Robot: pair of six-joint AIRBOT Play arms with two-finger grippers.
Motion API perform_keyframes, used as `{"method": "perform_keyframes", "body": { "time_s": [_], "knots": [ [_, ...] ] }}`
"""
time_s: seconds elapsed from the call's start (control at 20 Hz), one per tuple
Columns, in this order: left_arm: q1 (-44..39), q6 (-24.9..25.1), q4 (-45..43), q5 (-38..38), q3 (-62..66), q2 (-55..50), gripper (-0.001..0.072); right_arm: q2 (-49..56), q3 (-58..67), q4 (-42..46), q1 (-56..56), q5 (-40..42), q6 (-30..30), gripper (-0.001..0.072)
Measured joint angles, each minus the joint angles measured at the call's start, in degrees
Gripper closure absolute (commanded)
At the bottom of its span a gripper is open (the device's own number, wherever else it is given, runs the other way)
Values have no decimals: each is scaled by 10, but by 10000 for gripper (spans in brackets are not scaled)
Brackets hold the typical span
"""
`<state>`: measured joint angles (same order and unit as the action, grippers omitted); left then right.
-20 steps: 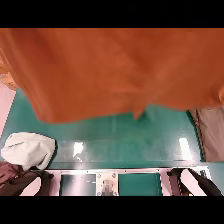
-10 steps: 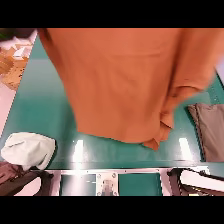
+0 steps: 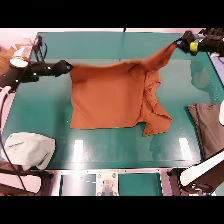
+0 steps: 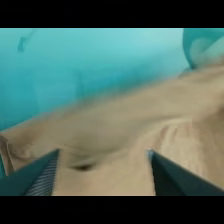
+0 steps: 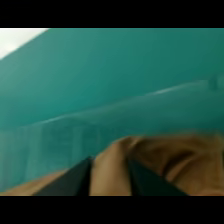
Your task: Fold the shirts.
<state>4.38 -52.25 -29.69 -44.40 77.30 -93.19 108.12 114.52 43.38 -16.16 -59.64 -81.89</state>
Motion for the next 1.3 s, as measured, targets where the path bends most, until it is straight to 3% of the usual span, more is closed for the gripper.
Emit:
{"method": "perform_keyframes", "body": {
  "time_s": [0.1, 0.2, 0.3, 0.5, 0.65, 0.8, 1.05, 1.1, 1.15, 1.2, 1.25, 1.3],
  "knots": [
    [19, 1, 10, -19, 13, -12, 55, 11, 0, 21, -6, -31, 0, 501],
    [54, -14, 12, -74, 43, -18, 55, 12, 0, 51, -26, -74, 0, 503],
    [94, -50, -10, -162, 76, -21, 55, 10, -1, 68, -48, -135, 0, 565],
    [144, -137, -90, -331, 88, -24, 55, -19, -59, 84, -71, -225, 3, 588],
    [158, -178, -132, -405, 19, -14, 55, -74, -160, 90, -75, -240, 24, 589],
    [160, -178, -151, -418, -99, 13, 54, -157, -294, 91, -84, -215, 53, 588],
    [135, -155, -160, -336, -246, 35, 57, -314, -517, 92, -111, -130, 99, 589],
    [120, -153, -156, -323, -261, 38, 127, -336, -548, 92, -115, -118, 105, 587],
    [104, -152, -151, -309, -271, 40, 138, -357, -574, 92, -119, -110, 110, 580],
    [87, -151, -146, -296, -278, 40, 139, -369, -592, 92, -123, -98, 115, 542],
    [69, -150, -143, -285, -283, 42, 187, -378, -607, 93, -126, -91, 118, 481],
    [52, -149, -140, -275, -288, 42, 288, -384, -617, 93, -128, -89, 120, 398]
  ]
}}
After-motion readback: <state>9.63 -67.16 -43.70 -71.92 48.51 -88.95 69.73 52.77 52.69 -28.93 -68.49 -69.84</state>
